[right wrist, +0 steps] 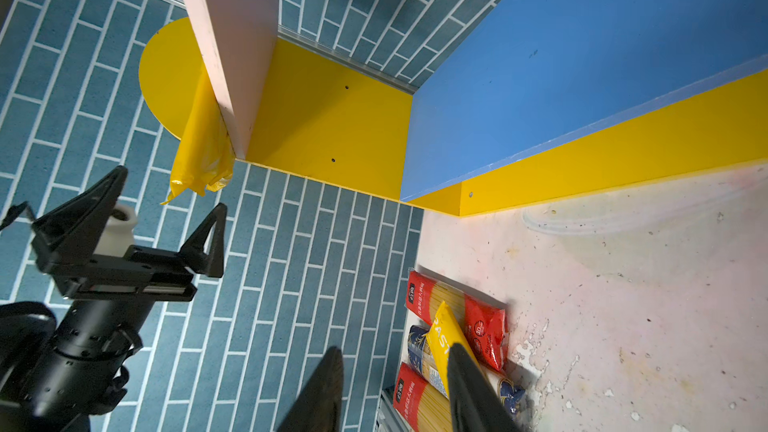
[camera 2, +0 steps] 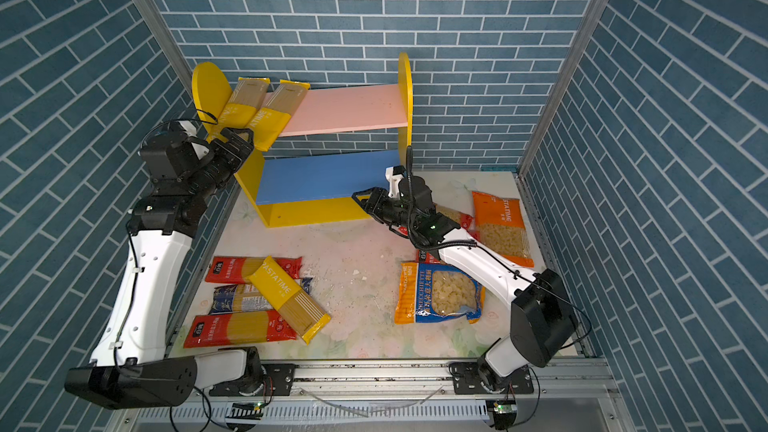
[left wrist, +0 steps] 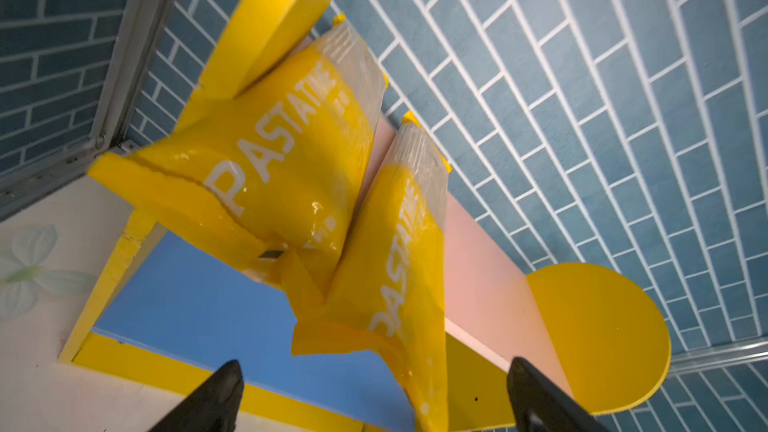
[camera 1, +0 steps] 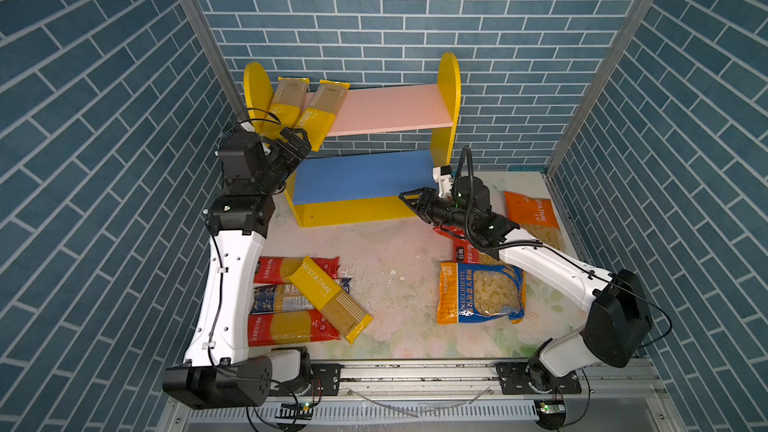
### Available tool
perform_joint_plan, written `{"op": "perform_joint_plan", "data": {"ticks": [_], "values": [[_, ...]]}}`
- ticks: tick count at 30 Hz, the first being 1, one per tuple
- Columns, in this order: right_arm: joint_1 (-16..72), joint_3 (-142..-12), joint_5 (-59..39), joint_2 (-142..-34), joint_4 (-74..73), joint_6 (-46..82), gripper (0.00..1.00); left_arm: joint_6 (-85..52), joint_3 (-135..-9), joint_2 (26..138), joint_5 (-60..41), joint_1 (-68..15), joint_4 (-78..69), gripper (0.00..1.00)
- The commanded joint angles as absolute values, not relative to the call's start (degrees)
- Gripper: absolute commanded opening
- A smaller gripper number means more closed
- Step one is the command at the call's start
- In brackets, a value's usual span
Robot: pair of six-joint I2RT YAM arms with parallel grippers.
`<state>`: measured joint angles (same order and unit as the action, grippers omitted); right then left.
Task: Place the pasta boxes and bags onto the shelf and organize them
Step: 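Press the pack against the first pack with the left gripper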
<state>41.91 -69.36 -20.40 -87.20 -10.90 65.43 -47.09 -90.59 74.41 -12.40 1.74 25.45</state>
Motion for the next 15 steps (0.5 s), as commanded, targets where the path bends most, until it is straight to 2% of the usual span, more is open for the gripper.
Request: {"op": "perform_joint_plan", "data": {"ticks": [1, 5, 8, 11, 15], "values": [[42.35, -70.83, -20.57, -87.4, -9.59, 63.38, 0.43, -46.89, -91.44, 76.79, -19.68, 2.29, 24.43, 0.99], [42.49, -71.02, -20.26, -87.36, -8.75, 62.92, 0.43, -49.88, -91.41, 78.73, -19.49, 2.29, 19.57, 0.96], [42.71, -70.78, -19.79, -87.28, -8.58, 62.73, 0.43, -51.96, -90.64, 79.1, -17.87, 2.37, 16.52, 0.88], [42.89, -70.64, -19.51, -87.67, -8.93, 62.78, 0.43, -56.71, -87.81, 79.3, -16.83, 2.29, 10.92, 0.73], [43.23, -70.77, -19.76, -88.39, -9.18, 62.97, 0.43, -60.78, -84.45, 78.23, -12.6, 1.98, 5.44, 0.47]]}}
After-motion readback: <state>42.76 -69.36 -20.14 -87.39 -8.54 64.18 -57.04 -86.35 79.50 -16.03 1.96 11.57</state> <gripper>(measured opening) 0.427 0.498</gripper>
